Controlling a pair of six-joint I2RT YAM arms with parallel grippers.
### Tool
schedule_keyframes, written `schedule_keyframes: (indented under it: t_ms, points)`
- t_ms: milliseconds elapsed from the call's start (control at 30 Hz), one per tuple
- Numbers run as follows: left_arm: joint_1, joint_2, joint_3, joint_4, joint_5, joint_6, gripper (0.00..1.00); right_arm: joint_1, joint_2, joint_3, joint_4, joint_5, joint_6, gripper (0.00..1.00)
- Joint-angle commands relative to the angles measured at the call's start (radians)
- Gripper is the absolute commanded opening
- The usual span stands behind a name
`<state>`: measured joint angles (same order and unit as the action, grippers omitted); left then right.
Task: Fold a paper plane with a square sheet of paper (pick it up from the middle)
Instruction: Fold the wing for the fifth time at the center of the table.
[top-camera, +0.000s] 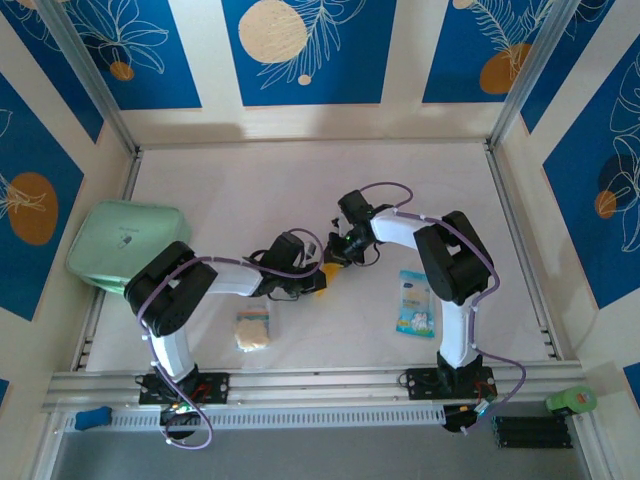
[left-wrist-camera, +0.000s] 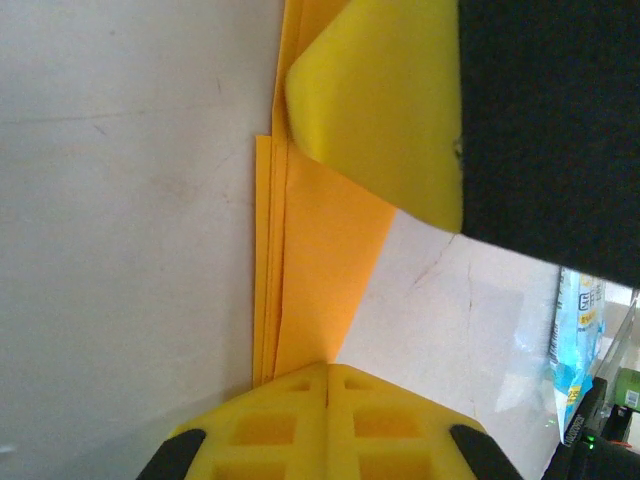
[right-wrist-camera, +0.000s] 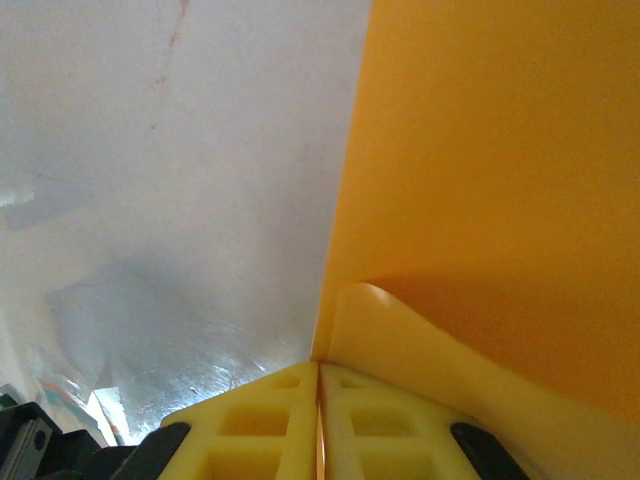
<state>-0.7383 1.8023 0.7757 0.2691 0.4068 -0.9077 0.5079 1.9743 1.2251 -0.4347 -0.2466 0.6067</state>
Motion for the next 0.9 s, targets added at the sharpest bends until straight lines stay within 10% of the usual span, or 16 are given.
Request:
schedule_keyframes:
  t_ms: [0,867]
  points:
    - [-0.009,0.026,-0.039,-0.102,-0.029,0.014,0.00,-0.025,-0.092,0.011,0.015,-0.028,0.005,0.11]
    - [-0.008,0.020,-0.035,-0.090,-0.012,0.008,0.00,-0.077,0.016,0.046,0.011,-0.016,-0.151,0.12]
